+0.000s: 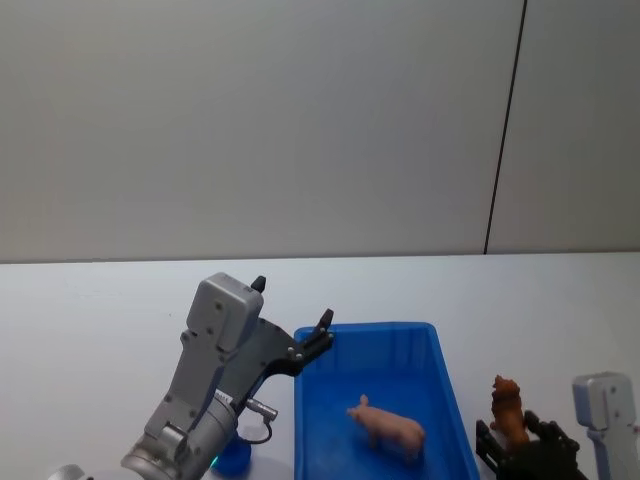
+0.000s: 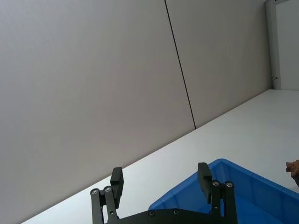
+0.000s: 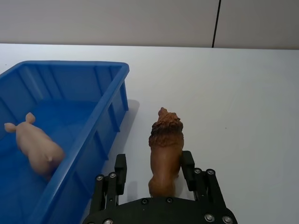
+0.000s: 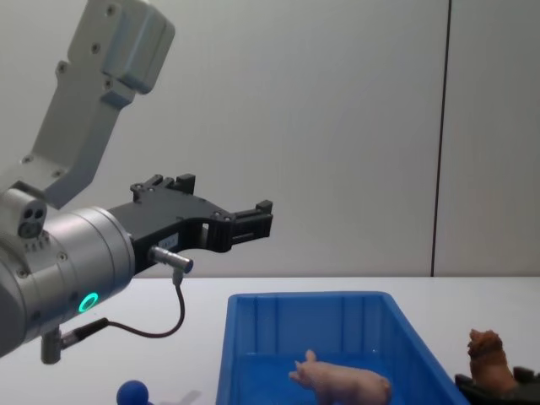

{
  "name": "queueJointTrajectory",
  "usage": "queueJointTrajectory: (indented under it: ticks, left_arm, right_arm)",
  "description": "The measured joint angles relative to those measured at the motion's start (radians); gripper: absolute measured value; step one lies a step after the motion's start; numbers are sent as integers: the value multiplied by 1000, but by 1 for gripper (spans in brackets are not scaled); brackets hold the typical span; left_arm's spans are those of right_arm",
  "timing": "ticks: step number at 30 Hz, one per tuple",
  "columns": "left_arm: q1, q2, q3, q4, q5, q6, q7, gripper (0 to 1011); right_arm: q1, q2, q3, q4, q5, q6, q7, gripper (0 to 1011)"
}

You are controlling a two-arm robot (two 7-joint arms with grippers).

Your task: Pick up the two dolls from the table and place them into the box.

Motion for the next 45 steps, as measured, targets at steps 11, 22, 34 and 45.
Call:
queueJointTrajectory:
  ticks: [11, 22, 34, 45]
  left_arm:
    - [0, 0, 0, 0, 0, 0, 0, 1001]
    - [0, 0, 0, 0, 0, 0, 0, 1001]
    - [0, 0, 0, 0, 0, 0, 0, 1001]
    - [0, 0, 0, 0, 0, 0, 0, 1001]
  right_arm:
    - [-5, -5, -5, -3, -1, 20, 6, 425]
    - [-19, -2, -6, -42, -33, 7, -4, 313]
    - [-24, 8, -6, -96, -79, -77, 34, 313]
    - [0, 6, -9, -112, -80, -130, 144, 313]
